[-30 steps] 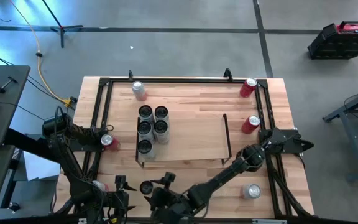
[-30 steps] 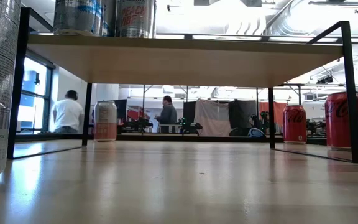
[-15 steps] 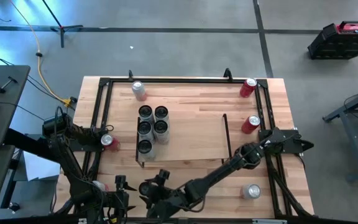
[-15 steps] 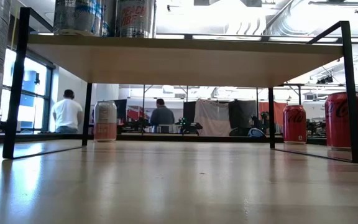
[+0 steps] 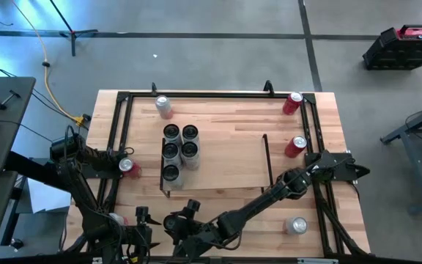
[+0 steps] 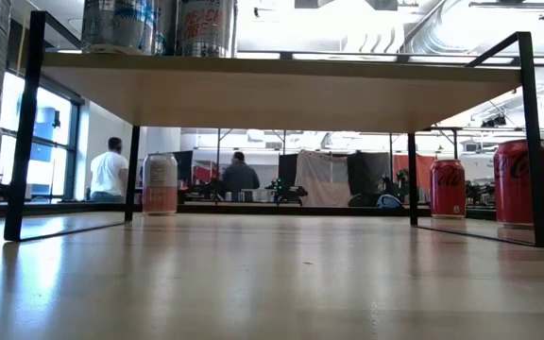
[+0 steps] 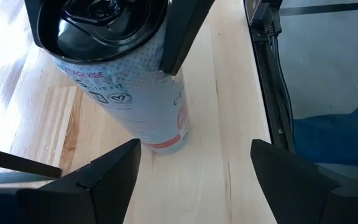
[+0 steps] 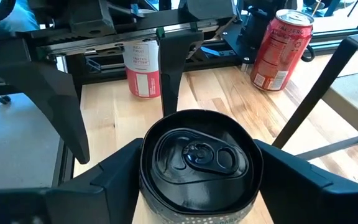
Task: Place canned beverage on shelf
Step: Put the white pink soda can aligned with the other white pink soda cans on the shelf
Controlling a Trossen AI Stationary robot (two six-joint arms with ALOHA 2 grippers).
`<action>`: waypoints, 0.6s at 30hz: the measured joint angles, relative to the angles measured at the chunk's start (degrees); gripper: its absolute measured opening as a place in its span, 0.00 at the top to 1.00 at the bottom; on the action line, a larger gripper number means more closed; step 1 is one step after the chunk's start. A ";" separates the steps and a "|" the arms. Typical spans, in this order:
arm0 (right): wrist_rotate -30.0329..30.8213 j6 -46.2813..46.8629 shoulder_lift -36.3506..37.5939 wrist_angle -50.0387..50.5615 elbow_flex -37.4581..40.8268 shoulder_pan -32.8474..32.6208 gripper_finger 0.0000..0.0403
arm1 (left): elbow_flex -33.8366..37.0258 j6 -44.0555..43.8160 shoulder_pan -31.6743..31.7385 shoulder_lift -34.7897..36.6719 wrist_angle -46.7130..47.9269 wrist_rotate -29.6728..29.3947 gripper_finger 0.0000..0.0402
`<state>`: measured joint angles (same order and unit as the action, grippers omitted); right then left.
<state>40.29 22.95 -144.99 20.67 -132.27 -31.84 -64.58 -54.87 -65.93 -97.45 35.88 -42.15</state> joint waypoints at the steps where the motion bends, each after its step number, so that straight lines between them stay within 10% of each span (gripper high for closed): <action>1: -0.03 -0.16 0.00 -0.03 0.00 -0.02 0.37 | 0.00 0.00 0.00 0.00 -0.02 -0.02 0.27; 18: 0.27 -3.26 10.41 10.41 0.02 -6.29 0.38 | 0.00 0.00 0.00 0.00 -0.02 0.00 0.27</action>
<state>40.56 19.69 -134.58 31.08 -132.25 -38.13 -64.58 -54.87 -65.93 -97.45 35.86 -42.15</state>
